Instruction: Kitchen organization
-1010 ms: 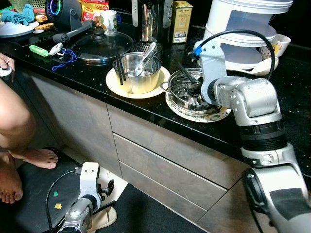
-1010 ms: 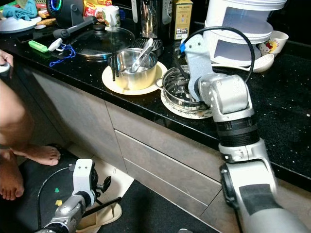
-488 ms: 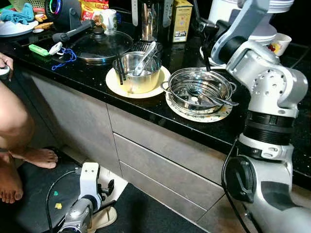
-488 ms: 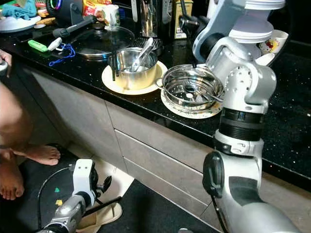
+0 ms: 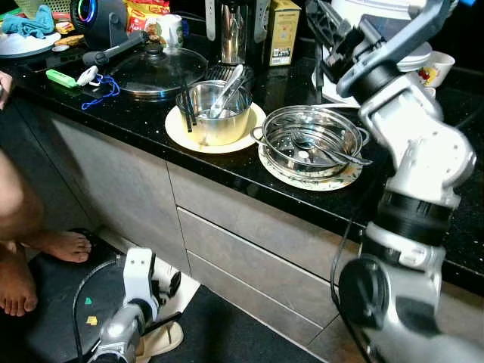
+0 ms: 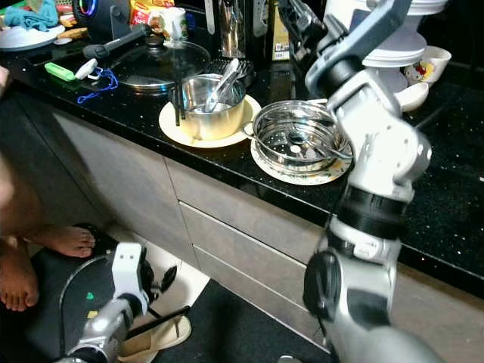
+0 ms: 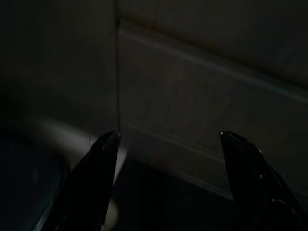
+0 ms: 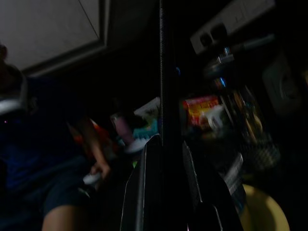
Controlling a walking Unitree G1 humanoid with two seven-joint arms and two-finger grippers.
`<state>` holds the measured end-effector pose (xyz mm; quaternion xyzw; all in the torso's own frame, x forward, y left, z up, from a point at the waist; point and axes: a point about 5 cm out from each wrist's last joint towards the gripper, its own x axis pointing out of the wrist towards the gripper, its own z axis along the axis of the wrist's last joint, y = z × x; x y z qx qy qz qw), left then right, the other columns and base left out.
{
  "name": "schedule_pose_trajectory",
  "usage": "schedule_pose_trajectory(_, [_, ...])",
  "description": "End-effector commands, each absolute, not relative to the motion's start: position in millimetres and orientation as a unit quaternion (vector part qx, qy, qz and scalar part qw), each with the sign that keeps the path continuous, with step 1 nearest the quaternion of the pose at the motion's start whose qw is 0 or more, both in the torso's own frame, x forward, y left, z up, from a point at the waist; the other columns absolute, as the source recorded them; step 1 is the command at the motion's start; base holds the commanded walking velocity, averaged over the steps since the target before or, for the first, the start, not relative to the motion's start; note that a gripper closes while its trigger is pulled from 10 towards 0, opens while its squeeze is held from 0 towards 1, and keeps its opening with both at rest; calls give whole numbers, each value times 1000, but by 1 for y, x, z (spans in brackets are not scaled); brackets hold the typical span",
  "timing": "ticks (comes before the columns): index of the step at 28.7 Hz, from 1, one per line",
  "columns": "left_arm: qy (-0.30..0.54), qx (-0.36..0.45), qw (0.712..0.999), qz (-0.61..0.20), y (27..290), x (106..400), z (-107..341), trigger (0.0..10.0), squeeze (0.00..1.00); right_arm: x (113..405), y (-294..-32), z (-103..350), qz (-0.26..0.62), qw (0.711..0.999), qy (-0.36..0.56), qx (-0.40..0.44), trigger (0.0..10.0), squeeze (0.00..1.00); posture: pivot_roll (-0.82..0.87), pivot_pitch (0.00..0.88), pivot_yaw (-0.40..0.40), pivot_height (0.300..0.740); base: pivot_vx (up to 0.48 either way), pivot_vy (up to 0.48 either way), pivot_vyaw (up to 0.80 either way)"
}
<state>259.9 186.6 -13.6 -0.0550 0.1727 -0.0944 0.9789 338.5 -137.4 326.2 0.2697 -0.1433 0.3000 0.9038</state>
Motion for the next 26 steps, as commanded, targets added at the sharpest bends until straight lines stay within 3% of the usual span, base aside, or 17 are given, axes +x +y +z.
schedule_pose_trajectory(1, [136, -56, 983, -105, 185, 266, -4, 10000, 0, 336, -133, 329, 304, 907, -160, 245, 10000, 0, -25, 60, -9, 740, 0, 0, 0])
schedule_pose_trajectory(6, [67, -57, 988, -125, 183, 279, 21, 10000, 0, 336, -132, 320, 304, 909, -155, 239, 10000, 0, -24, 62, -3, 740, 0, 0, 0])
schedule_pose_trajectory(15, [31, -59, 984, -167, 169, 281, 36, 10000, 0, 336, -133, 314, 305, 906, -157, 246, 10000, 0, -14, 64, 1, 740, 0, 0, -794])
schedule_pose_trajectory(24, [-21, -73, 958, -276, 144, 278, 68, 10000, 0, 335, -135, 315, 313, 902, -169, 247, 10000, 0, -9, 61, 3, 740, 0, 0, -800])
schedule_pose_trajectory(26, [-26, -72, 946, -316, 135, 275, 77, 10000, 0, 335, -137, 316, 312, 901, -175, 246, 10000, 0, -10, 61, 3, 740, 0, 0, 0])
